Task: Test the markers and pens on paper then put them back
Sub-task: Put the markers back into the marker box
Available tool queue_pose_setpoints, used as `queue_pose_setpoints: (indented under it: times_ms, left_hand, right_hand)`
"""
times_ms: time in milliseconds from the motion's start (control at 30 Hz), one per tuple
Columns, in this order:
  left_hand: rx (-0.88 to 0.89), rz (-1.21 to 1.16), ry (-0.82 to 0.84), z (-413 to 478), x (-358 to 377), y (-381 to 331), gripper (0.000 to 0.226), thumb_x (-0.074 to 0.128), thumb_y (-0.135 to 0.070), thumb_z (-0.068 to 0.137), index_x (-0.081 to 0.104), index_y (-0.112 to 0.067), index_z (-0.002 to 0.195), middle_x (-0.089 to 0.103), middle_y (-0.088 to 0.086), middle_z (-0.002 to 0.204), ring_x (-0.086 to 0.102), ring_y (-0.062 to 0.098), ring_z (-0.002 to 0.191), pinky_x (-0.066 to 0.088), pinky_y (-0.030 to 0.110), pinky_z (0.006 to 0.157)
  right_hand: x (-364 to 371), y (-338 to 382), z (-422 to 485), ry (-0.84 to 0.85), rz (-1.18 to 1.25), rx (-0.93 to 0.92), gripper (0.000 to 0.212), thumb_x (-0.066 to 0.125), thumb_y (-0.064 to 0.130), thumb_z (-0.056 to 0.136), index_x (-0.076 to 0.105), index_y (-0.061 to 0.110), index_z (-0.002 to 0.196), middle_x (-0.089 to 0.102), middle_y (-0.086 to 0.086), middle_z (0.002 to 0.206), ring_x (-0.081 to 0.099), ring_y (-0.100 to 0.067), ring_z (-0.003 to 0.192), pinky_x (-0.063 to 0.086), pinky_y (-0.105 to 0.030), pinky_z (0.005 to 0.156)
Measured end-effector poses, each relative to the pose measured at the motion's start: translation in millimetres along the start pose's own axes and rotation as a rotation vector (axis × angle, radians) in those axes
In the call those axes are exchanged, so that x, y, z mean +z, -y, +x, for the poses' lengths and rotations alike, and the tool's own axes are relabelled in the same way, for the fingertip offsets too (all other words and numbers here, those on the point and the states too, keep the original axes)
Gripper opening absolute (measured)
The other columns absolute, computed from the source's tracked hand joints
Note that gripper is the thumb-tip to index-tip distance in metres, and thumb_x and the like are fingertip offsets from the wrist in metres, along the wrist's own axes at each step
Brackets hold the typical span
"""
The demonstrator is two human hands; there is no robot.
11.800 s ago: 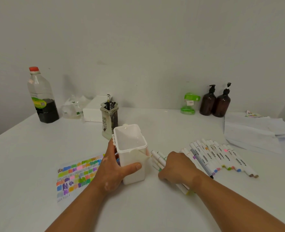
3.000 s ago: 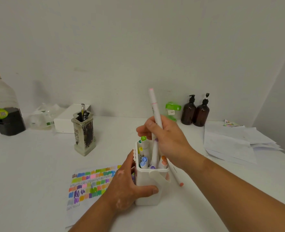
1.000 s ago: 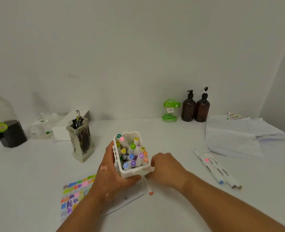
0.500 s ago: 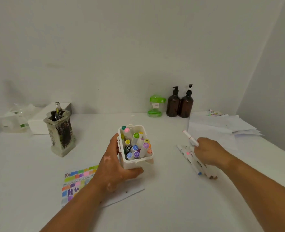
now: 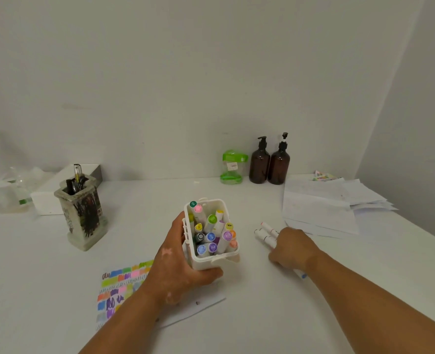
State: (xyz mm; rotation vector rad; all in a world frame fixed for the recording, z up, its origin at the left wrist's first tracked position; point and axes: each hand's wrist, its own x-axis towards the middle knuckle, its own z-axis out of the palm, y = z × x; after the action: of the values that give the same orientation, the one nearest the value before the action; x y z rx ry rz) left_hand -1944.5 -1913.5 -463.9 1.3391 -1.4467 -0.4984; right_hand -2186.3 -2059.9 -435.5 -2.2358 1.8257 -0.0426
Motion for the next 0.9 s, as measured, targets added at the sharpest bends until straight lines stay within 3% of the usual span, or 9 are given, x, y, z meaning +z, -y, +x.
queue_pose_setpoints:
  times_ms: [133, 200, 267, 333, 433, 500, 600, 667, 900]
  left_hand:
    - [0.019, 0.0, 0.001, -2.0, -1.4, 0.4, 0.115, 0.092, -0.06, 0.048, 0.027, -0.048, 0.142, 0.058, -0.027, 0.127, 0.06, -0.002, 0.115, 0.051, 0.009, 0.083]
    - [0.029, -0.005, 0.004, -3.3, -2.0, -0.9, 0.113, 0.093, -0.058, 0.05, 0.028, -0.048, 0.142, 0.058, -0.027, 0.127, 0.059, -0.001, 0.116, 0.052, 0.011, 0.087]
    - [0.042, -0.009, 0.003, -4.7, -2.6, -1.2, 0.108, 0.093, -0.054, 0.052, 0.03, -0.051, 0.14, 0.058, -0.026, 0.128, 0.059, 0.0, 0.117, 0.052, 0.012, 0.088]
    - [0.053, -0.01, -0.004, -6.1, -3.8, -2.6, 0.104, 0.093, -0.053, 0.054, 0.03, -0.057, 0.137, 0.058, -0.028, 0.127, 0.059, -0.001, 0.117, 0.049, 0.006, 0.084]
    - [0.053, -0.012, -0.004, -8.4, -5.5, -4.3, 0.101, 0.091, -0.057, 0.055, 0.03, -0.06, 0.136, 0.056, -0.03, 0.129, 0.057, -0.004, 0.119, 0.045, 0.002, 0.083]
    - [0.048, -0.007, 0.001, -10.2, -6.1, -3.1, 0.102, 0.09, -0.059, 0.055, 0.032, -0.052, 0.139, 0.057, -0.029, 0.129, 0.057, -0.004, 0.119, 0.044, 0.002, 0.083]
    - [0.034, 0.006, 0.002, -12.2, -7.6, 0.9, 0.104, 0.09, -0.06, 0.054, 0.038, -0.041, 0.141, 0.058, -0.029, 0.126, 0.059, -0.004, 0.116, 0.044, 0.001, 0.082]
    - [0.016, 0.019, -0.007, -13.2, -7.9, 2.3, 0.103, 0.09, -0.063, 0.052, 0.04, -0.041, 0.14, 0.057, -0.034, 0.124, 0.058, -0.008, 0.114, 0.042, -0.002, 0.079]
    - [-0.024, 0.072, -0.067, -13.8, -7.3, -2.1, 0.111, 0.085, -0.075, 0.042, 0.019, -0.066, 0.131, 0.041, -0.051, 0.122, 0.042, -0.023, 0.117, 0.035, -0.008, 0.074]
  right_hand:
    - [-0.8, 0.4, -6.0, 0.005, 0.04, 0.092, 0.023, 0.069, 0.033, 0.065, 0.056, 0.018, 0.076, 0.062, 0.004, 0.078, 0.061, -0.012, 0.068, 0.04, -0.023, 0.051]
    - [-7.8, -0.1, -11.1, 0.0, 0.127, 0.101, 0.02, 0.071, 0.031, 0.071, 0.058, 0.016, 0.075, 0.066, 0.0, 0.075, 0.063, -0.014, 0.065, 0.044, -0.025, 0.051]
    - [-24.8, 7.8, -18.2, 0.009, 0.485, 0.063, 0.012, 0.069, 0.017, 0.078, 0.065, 0.006, 0.076, 0.072, -0.007, 0.071, 0.067, -0.022, 0.063, 0.058, -0.035, 0.062]
    - [-52.2, 26.5, -29.3, 0.053, 1.039, -0.05, 0.003, 0.063, -0.001, 0.083, 0.065, -0.001, 0.085, 0.068, -0.016, 0.071, 0.065, -0.025, 0.059, 0.059, -0.04, 0.065]
    - [-98.5, 66.4, -54.1, 0.138, 1.629, -0.396, 0.026, 0.063, -0.007, 0.077, 0.06, 0.003, 0.1, 0.063, -0.013, 0.075, 0.064, -0.023, 0.058, 0.057, -0.035, 0.058]
    - [-117.2, 94.8, -72.5, 0.128, 1.793, -0.636, 0.03, 0.061, -0.004, 0.075, 0.06, 0.006, 0.103, 0.068, -0.009, 0.076, 0.067, -0.022, 0.063, 0.06, -0.036, 0.064]
    - [-104.6, 130.6, -90.9, 0.009, 1.81, -0.71, 0.028, 0.061, -0.005, 0.074, 0.061, 0.009, 0.097, 0.071, -0.006, 0.075, 0.07, -0.021, 0.068, 0.06, -0.034, 0.07]
    - [-79.6, 145.0, -96.8, -0.062, 1.651, -0.662, 0.025, 0.063, -0.004, 0.074, 0.064, 0.013, 0.092, 0.073, -0.003, 0.077, 0.072, -0.02, 0.074, 0.059, -0.033, 0.073]
    - [-64.6, 149.8, -92.1, -0.311, 1.244, -0.624, 0.051, 0.079, 0.004, 0.078, 0.06, 0.037, 0.111, 0.076, 0.005, 0.088, 0.073, -0.011, 0.082, 0.055, -0.013, 0.065]
